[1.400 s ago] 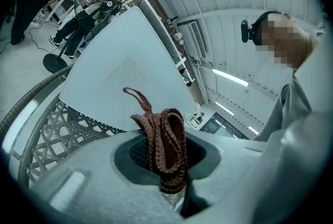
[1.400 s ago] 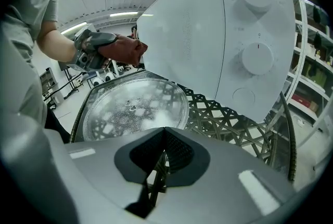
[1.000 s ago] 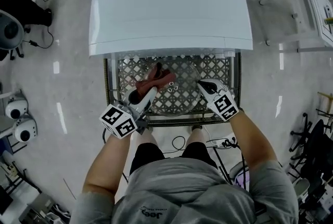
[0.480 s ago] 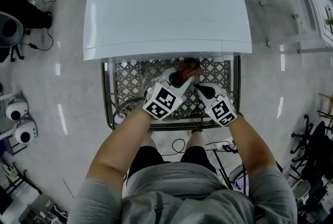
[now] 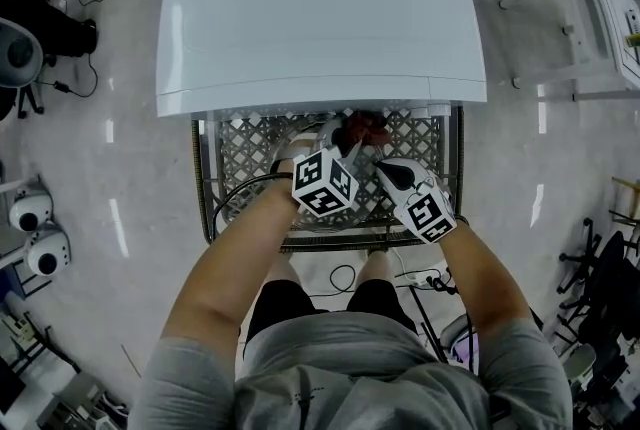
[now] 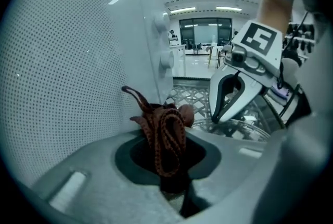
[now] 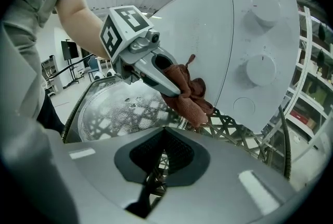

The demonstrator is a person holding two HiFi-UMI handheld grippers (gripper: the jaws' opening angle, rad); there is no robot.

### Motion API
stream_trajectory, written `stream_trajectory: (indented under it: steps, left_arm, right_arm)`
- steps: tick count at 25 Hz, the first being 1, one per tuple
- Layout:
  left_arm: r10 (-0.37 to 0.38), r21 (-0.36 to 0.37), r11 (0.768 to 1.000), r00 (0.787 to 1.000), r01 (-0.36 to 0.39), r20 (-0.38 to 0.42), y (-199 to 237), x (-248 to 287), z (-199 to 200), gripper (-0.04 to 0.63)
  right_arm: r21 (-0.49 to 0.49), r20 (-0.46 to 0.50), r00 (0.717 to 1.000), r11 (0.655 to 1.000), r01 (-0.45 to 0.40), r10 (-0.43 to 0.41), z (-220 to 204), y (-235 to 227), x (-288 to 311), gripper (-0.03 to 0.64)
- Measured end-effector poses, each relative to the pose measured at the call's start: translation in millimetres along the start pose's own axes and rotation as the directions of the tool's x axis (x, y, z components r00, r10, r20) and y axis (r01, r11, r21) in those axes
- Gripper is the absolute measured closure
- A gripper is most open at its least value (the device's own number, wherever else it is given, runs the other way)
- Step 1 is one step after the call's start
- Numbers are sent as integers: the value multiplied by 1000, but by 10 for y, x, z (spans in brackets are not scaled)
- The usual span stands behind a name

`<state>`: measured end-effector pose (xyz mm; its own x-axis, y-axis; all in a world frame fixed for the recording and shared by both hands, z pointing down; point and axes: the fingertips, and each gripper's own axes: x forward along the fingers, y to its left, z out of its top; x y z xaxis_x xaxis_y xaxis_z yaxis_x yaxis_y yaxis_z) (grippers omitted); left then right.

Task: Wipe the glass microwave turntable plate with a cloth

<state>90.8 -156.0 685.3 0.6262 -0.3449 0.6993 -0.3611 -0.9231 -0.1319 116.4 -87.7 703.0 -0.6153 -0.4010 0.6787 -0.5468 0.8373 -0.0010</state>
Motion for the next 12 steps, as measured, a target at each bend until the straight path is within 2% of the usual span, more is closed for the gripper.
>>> stream_trajectory:
  steps: [12]
  left_arm:
    - [104,-59,992,992,-108,-75,300,-518,-566,525]
  right_arm:
    - [2,-20,1000,1000,9,-9,-4,4,0,607]
